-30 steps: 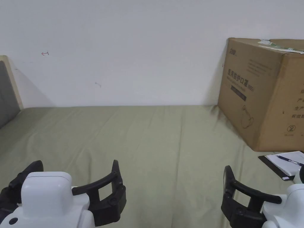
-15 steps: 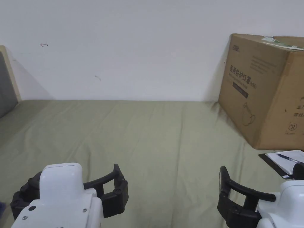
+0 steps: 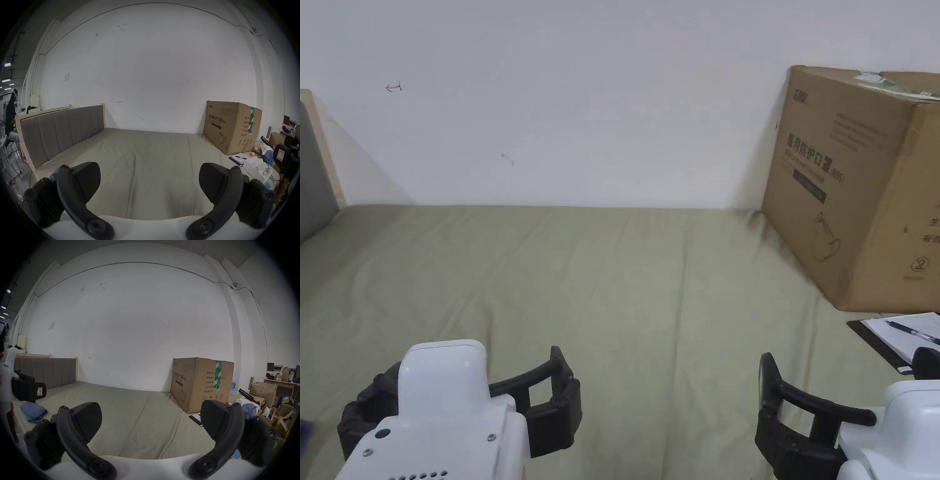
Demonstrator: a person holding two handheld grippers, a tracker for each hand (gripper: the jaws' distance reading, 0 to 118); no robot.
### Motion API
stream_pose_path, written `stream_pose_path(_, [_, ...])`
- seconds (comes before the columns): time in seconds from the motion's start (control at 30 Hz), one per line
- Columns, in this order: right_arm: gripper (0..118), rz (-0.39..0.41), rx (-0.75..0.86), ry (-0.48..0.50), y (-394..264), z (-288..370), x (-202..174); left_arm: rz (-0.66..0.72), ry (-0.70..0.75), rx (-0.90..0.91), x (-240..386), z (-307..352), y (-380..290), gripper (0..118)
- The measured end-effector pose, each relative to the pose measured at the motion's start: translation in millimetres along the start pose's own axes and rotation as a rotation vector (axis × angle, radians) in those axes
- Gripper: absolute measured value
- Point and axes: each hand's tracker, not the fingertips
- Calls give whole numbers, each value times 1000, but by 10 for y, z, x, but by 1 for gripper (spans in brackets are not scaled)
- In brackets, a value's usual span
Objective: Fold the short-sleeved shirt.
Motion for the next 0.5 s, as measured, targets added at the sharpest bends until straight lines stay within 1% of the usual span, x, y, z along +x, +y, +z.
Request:
stream_pose_path(0.2, [118,-2,0,0,11,4,1,-26,18,-2,39,0,-13,117])
stream_pose_path(0.5, [118,-2,-11,3,-2,1,-13,-31,30,-5,46,-4,-6,117])
